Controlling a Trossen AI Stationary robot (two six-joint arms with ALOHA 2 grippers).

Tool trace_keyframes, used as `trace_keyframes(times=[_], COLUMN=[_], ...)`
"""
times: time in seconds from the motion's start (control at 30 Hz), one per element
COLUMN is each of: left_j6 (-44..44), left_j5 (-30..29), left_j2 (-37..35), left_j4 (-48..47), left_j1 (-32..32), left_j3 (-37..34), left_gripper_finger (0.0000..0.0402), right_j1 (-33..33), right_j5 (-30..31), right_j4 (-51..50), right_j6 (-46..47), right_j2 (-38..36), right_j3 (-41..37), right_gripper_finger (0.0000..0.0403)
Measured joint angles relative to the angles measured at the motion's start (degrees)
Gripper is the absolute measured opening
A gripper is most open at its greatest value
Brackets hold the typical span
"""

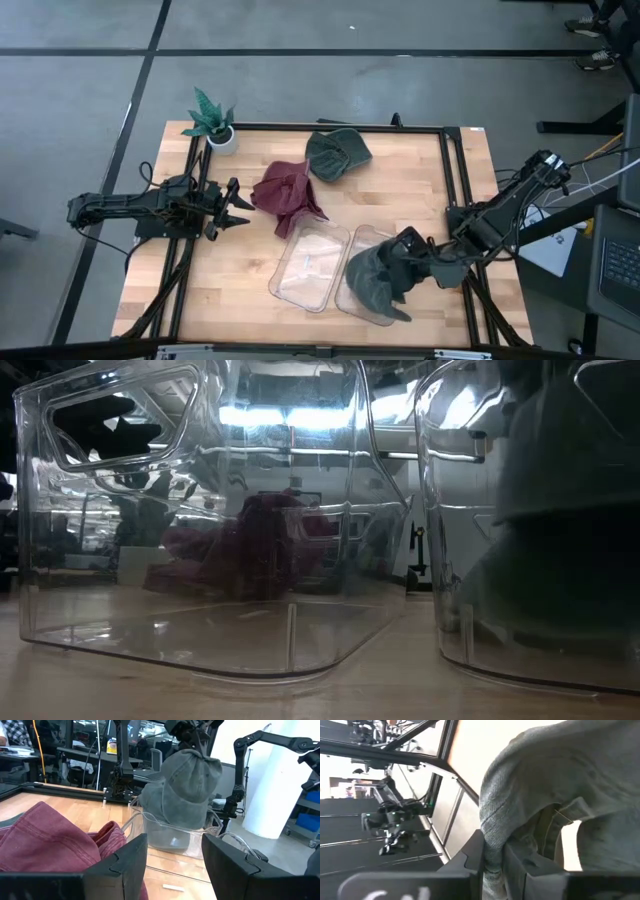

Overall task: Pick & Place hat
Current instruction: Put the bottom black cap into the right transparent bin

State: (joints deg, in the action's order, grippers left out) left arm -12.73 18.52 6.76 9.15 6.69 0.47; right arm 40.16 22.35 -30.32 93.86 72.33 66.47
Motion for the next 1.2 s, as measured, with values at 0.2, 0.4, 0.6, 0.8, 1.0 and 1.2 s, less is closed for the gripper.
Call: trace_keyframes(times=[0.2,0.4,0.6,0.8,1.0,1.2], left_j6=[0.0,-0.01,0.0,-0.02,0.0,0.0], left_j5=[-0.01,0.0,0.01,-0.01,0.0,0.01], left_j2=[0.0,0.01,0.0,0.0,0.01,0.02], left_j4=[0.0,0.0,0.0,0.0,0.02,0.02], left_j1=[0.01,-0.01,0.01,0.01,0.0,0.01], left_j3=[0.0,0.01,0.0,0.0,0.0,0.0], left_gripper_finger=[0.0184,0.0184,0.0184,0.0184,0.0184,0.0184], right_j1=[-1.66,-4.02,-4.81,-4.81,-4.81,-4.89], right_j5=[0.46,0.68,0.03,-1.27,-4.65,-5.05], right_j4=[-0.1,0.3,-3.91,-5.29,-5.45,-1.38], right_j6=[-3.82,-9.42,-9.65,-6.53,-6.44,-4.08], right_j2=[-0.08,-0.43,-0.43,0.97,3.38,3.03], right_j3=[-0.37,-0.37,-0.37,-0.37,-0.55,-6.3], right_gripper_finger=[0.0044,0.0044,0.0044,0.0044,0.0044,0.0044])
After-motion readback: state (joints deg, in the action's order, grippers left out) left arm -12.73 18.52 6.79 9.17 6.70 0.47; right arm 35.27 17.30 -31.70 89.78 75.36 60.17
